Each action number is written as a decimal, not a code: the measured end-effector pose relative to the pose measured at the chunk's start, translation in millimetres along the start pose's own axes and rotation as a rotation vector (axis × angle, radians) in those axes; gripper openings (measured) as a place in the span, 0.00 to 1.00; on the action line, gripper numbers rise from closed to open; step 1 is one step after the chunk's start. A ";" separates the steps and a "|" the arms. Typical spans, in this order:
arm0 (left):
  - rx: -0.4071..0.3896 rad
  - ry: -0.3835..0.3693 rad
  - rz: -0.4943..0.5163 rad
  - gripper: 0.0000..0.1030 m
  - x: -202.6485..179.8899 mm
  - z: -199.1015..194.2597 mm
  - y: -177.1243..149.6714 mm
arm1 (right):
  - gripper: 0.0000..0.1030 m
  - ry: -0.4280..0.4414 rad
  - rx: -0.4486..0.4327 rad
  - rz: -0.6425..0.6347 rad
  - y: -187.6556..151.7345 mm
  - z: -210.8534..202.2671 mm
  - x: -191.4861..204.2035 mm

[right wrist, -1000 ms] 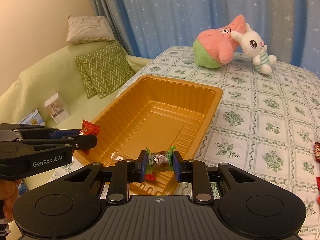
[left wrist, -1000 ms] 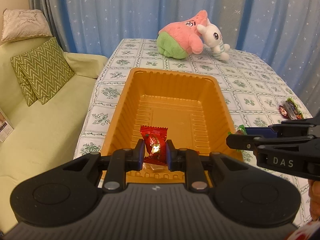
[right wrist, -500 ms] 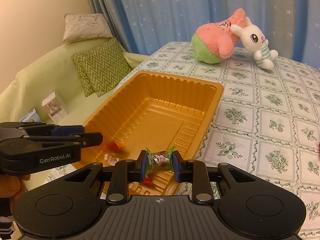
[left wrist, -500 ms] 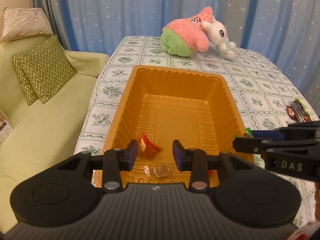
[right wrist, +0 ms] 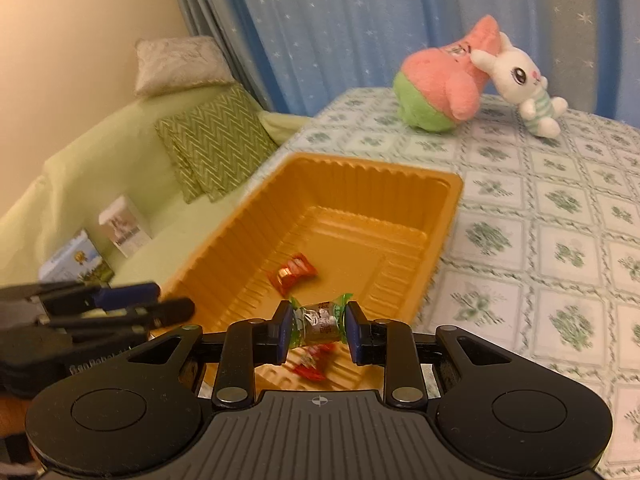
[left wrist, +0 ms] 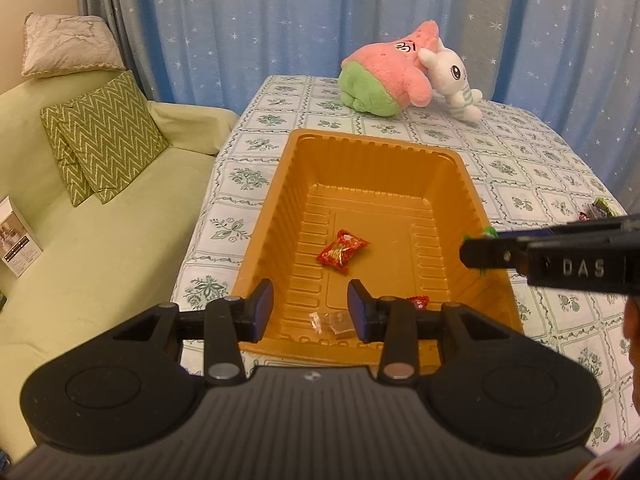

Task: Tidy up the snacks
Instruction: 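Open the left tool over the tray while the right tool opens, releasing its candy, then withdraw both open tools from the tray toward the candy pile, then grasp a red square packet with the left tool while the right tool grasps a small yellow candy, then carry both held candies over the orange tray with both tools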

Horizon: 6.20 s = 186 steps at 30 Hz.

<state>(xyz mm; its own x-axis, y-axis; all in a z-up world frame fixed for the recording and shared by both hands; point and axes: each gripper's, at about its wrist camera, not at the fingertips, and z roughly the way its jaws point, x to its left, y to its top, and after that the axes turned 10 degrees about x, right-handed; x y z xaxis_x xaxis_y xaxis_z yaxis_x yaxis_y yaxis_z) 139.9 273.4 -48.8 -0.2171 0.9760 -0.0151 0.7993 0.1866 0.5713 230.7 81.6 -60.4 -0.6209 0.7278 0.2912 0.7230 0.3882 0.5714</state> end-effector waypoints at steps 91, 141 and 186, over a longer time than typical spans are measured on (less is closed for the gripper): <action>0.030 -0.448 0.496 0.53 -384.0 54.7 -16.2 | 0.63 -0.434 -0.147 0.499 -182.9 -220.5 -292.0; 0.072 -0.414 0.442 0.22 -338.4 75.3 -19.3 | 0.42 -0.434 -0.067 0.137 -136.4 -101.4 -314.6; -0.035 -0.271 0.253 0.22 -220.4 -68.3 -29.3 | 0.22 -0.314 -0.134 0.128 -124.3 -195.7 -127.4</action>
<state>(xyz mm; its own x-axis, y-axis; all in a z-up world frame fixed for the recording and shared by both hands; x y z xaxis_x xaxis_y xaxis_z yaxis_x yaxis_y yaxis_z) 126.0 45.2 -6.2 0.1454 0.9858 -0.0840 0.7882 -0.0641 0.6121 160.8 -170.0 -18.4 -0.3895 0.9119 0.1295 0.7299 0.2198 0.6472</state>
